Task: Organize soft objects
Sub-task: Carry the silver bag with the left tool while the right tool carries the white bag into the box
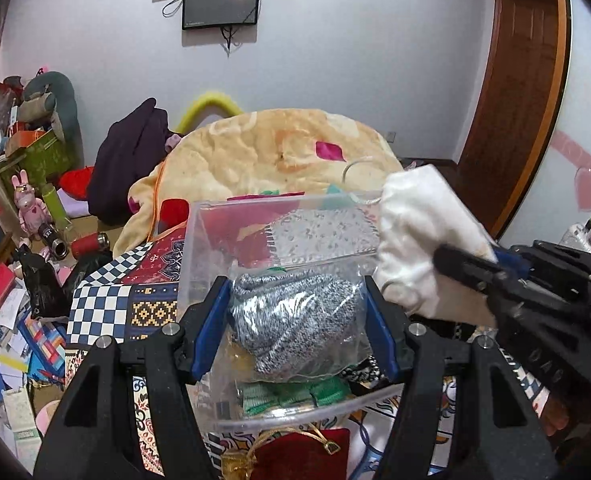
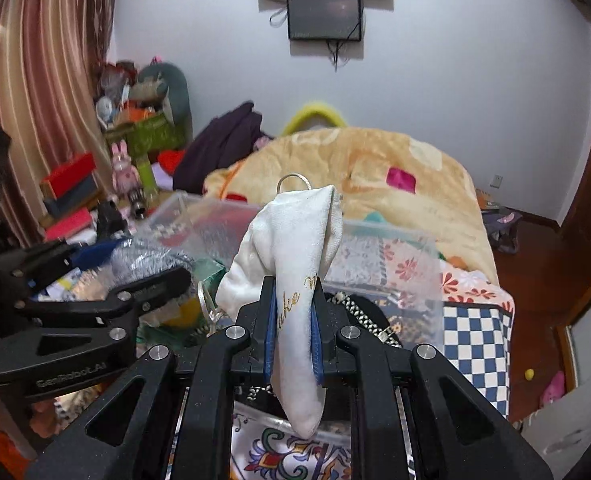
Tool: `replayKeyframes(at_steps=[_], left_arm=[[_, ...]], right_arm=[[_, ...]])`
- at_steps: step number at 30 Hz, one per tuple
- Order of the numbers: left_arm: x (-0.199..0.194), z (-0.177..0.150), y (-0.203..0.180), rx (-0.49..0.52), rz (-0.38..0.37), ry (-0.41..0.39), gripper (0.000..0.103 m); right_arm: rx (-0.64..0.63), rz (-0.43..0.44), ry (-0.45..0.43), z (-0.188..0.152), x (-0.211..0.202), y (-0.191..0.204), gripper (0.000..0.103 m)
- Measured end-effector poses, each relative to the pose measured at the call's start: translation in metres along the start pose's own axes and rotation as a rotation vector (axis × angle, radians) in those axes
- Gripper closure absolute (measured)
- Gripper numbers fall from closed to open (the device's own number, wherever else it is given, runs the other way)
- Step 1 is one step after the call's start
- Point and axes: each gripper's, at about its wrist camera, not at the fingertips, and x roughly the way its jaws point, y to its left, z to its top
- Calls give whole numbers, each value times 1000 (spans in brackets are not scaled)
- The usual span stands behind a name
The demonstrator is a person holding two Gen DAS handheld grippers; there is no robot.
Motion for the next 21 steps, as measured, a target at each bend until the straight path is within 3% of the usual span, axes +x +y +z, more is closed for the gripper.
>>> replayKeyframes(at_steps=[5,8,11,14,18,21], left_arm=[[7,-1,-2,10,1,16,38],[8,-3,-2,4,-6,30,30],[4,-4,-3,5,-8,28,29],[-4,-4,-4,7,-18,21,27],[-24,-5,-5,24,-24,-15,22],[-44,-6,-5,27,-31,-53,16]], right_arm=[[-15,-3,44,-5,11,1,90],[-22,-12,57,-6,11,0,89],[-19,-21,63,-5,8,-1,84],[-9,-14,51,-4,2,-4,74],[-9,-15,12,-3,-13,-4,52],[-14,-19,-16,-1,-24,-4,51]])
